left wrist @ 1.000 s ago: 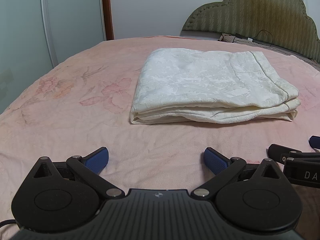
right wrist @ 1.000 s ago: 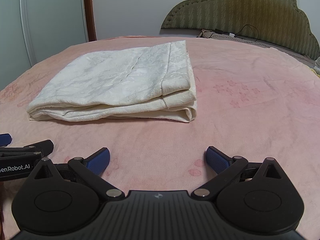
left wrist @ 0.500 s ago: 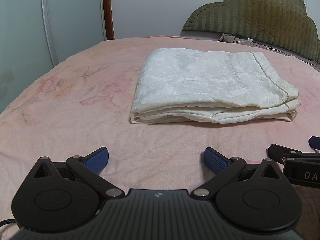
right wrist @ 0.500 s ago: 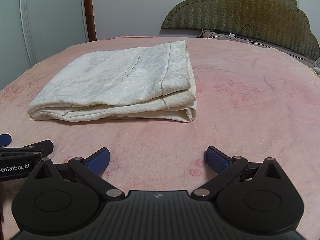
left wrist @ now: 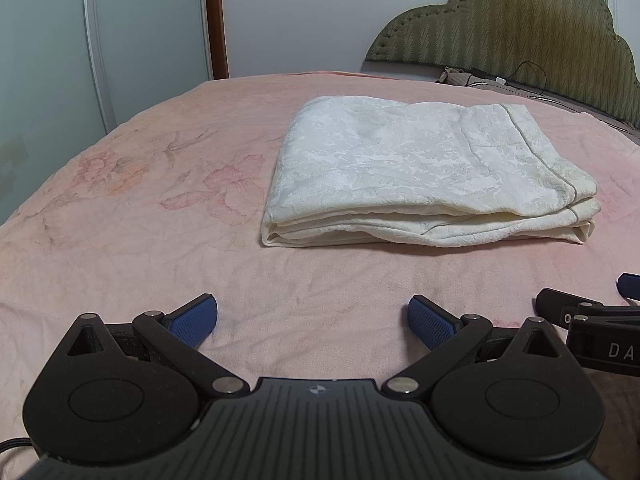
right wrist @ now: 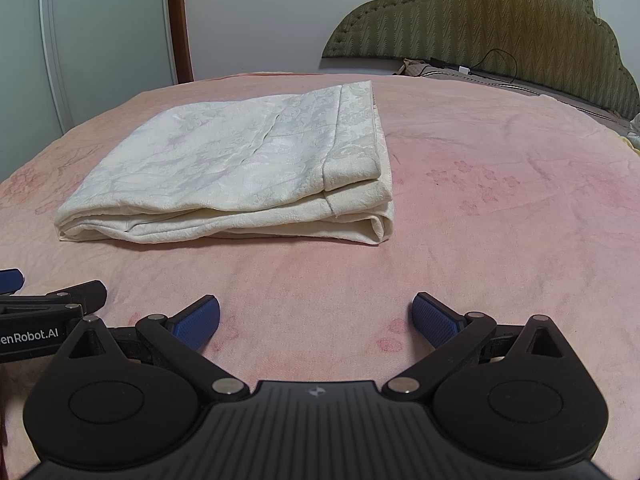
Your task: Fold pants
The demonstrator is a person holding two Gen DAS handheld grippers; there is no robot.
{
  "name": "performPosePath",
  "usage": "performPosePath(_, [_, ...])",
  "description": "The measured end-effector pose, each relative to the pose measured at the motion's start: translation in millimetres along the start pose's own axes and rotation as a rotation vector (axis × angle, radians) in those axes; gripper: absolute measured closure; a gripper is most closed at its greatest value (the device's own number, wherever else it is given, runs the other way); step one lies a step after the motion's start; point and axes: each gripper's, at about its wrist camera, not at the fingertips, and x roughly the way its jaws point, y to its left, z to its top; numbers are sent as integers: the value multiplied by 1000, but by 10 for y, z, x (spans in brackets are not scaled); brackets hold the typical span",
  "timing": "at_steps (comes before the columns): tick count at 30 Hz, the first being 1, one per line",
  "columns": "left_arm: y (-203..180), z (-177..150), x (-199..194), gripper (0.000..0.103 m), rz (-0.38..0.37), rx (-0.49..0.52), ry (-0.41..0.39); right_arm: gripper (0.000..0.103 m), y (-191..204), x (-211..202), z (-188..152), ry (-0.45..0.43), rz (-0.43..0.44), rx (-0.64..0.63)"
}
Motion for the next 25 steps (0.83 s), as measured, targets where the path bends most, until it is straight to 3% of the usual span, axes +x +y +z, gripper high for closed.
performPosePath(25, [13, 2, -26, 0, -10, -5, -10, 0, -1, -3, -2, 0, 0, 0])
